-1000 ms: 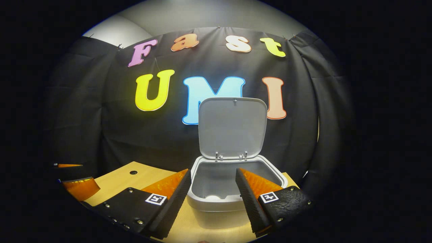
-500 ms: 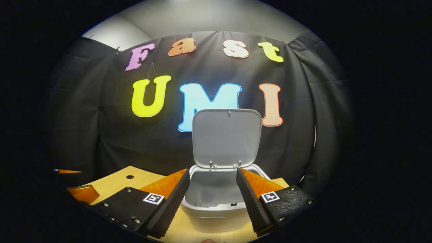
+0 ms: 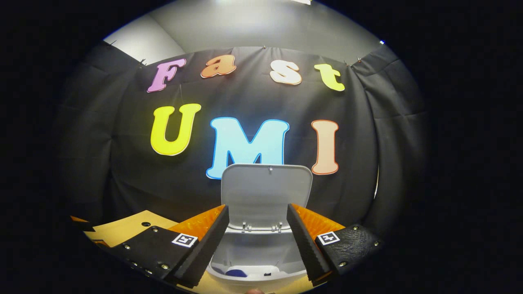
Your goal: Press the lid of the desktop garbage bin to open it, pick up the crumpled paper on the desktop and throw it into the bin, then pick up the pop can on the desktop and drop it into the bin, and finally close the garbage bin lid.
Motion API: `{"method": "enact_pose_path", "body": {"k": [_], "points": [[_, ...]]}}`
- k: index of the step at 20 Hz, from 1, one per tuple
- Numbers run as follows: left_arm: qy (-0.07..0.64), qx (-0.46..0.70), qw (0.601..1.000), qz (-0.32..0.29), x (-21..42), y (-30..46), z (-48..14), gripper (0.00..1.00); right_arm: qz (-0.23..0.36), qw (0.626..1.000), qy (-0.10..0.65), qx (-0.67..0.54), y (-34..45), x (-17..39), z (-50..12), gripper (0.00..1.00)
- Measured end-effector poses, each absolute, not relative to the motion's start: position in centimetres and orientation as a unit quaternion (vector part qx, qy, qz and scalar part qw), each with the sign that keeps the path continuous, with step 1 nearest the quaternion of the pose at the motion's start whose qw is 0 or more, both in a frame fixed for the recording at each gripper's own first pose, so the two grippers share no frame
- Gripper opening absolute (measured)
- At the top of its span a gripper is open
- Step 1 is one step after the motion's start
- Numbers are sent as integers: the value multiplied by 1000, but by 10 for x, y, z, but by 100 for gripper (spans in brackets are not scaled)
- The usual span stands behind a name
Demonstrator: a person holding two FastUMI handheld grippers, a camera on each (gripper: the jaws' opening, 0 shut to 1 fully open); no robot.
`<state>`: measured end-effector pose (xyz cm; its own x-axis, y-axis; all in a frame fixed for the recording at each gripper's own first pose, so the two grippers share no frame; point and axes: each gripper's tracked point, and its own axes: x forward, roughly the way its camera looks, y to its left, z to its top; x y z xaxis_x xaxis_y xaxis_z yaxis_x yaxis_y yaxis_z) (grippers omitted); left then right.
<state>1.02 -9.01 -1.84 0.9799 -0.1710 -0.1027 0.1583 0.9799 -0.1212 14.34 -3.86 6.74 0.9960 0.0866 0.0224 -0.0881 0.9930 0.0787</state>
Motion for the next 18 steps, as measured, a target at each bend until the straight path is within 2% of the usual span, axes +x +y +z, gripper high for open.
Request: {"method": "enact_pose_path", "body": {"k": [3,4,5,6,12,14,15,16,17,18], "points": [[45,-45,995,-75,13,-78,-14,96,37,998,-11,52,-39,156,83,91],[41,-39,996,-74,15,-76,-11,100,33,998,-11,56,-41,162,87,91],[38,-33,996,-75,16,-74,-10,95,27,998,-11,57,-43,167,93,91],[37,-31,996,-78,16,-73,-11,100,20,998,-14,58,-45,171,99,91],[48,-47,990,-127,21,-76,-19,100,-7,998,-24,53,-56,206,133,91],[54,-52,989,-125,22,-72,-23,100,-9,998,-23,51,-59,218,140,91],[57,-55,989,-123,22,-71,-25,95,-7,998,-23,55,-58,225,143,91],[59,-61,989,-120,23,-69,-27,100,-4,998,-21,60,-56,231,145,91],[60,-66,989,-117,22,-68,-30,95,1,998,-18,65,-55,236,146,91],[61,-68,990,-112,23,-67,-31,97,5,997,-14,70,-53,241,144,91]]}}
